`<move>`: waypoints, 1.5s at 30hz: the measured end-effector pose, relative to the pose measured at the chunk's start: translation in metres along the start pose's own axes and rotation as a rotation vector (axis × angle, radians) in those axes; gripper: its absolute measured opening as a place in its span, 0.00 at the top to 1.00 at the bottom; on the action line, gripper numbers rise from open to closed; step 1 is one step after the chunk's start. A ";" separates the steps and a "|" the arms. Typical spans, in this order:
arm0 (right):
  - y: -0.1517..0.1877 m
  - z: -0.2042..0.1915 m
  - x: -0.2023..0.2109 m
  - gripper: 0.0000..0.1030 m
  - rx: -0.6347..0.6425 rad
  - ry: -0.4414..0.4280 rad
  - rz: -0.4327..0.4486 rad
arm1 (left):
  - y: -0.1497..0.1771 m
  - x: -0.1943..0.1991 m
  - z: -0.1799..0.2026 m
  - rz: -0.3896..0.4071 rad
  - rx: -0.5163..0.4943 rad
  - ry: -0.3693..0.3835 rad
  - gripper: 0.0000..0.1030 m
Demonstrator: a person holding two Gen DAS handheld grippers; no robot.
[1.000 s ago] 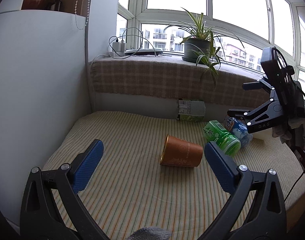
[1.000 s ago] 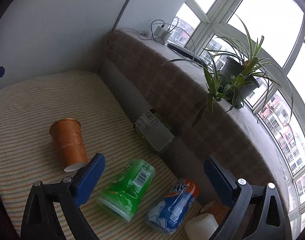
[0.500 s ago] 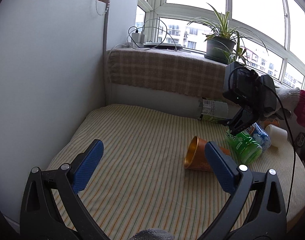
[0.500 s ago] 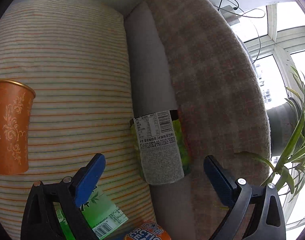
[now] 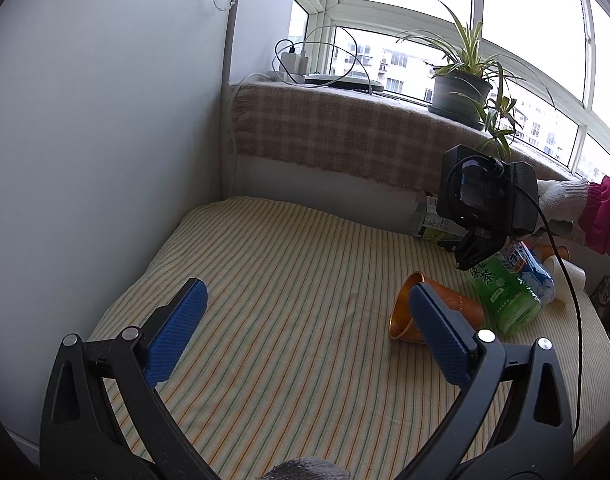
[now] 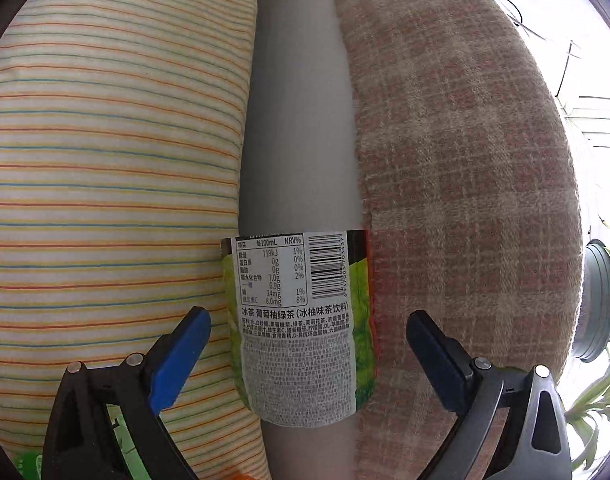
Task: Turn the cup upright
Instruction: 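Reach the right tool toward the fallen green grapefruit-tea bottle by the sill, then close the right tool on the bottle's body and lift it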
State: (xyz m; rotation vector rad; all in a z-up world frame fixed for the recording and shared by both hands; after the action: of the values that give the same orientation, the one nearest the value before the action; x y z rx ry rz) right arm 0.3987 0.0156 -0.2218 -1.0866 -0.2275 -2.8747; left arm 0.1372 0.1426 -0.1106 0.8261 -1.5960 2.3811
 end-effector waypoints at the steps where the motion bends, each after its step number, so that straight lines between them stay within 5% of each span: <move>1: -0.002 -0.002 -0.004 0.04 -0.001 0.005 -0.004 | 0.000 0.000 0.000 -0.001 0.001 0.000 0.01; 9: -0.007 -0.034 -0.028 0.21 0.034 0.008 -0.029 | -0.001 0.001 -0.002 -0.001 0.004 -0.004 0.01; 22: -0.011 -0.041 -0.013 0.21 -0.038 -0.051 0.032 | -0.002 0.015 -0.003 0.021 0.007 -0.001 0.01; 33: -0.007 -0.007 0.044 0.21 -0.199 -0.152 0.145 | -0.003 0.046 -0.004 0.063 0.006 0.007 0.01; 45: 0.033 0.018 0.133 0.21 -0.486 -0.257 0.298 | 0.002 0.075 0.009 0.086 -0.017 0.037 0.01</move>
State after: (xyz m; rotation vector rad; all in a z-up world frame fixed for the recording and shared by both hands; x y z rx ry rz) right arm 0.3144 -0.0143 -0.1168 -1.4161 0.6026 -2.5732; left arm 0.0770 0.1210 -0.0700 0.7201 -1.6668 2.4224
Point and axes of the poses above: each gripper's, at about its wrist camera, not at the fingertips, and x roughly against the way its jaws point, z to its right, y to its underside, the point moved 8 cm from there along -x, roughly the way its jaws point, and after that the axes turned 10 degrees about x, right-handed, at the moved point
